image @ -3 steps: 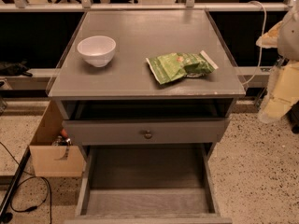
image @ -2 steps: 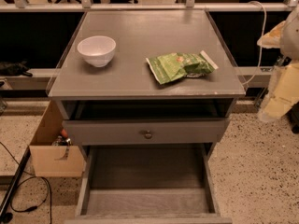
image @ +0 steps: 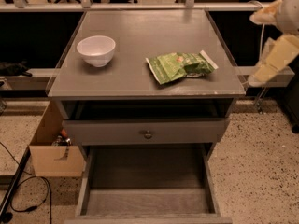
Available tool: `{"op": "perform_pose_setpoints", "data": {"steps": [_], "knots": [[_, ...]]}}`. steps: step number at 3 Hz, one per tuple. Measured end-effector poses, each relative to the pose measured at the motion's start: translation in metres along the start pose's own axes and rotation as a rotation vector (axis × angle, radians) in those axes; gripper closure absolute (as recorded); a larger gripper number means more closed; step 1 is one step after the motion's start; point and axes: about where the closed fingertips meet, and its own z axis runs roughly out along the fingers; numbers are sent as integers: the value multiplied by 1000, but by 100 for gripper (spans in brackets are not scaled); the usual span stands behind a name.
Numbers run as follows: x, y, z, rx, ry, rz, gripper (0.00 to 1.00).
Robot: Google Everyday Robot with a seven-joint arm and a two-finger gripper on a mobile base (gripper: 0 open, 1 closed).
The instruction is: Place green jalapeno chip bag into middle drawer
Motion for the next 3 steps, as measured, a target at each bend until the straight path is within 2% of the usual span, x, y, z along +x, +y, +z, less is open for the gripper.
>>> {"op": "perform_pose_setpoints", "data": {"steps": [1,2,3], "knots": [[-8,-55,24,17,-39,-2,0],[-20,-99,67,5,-72,10,0],[-20,-99,67,5,-72,10,0]]}}
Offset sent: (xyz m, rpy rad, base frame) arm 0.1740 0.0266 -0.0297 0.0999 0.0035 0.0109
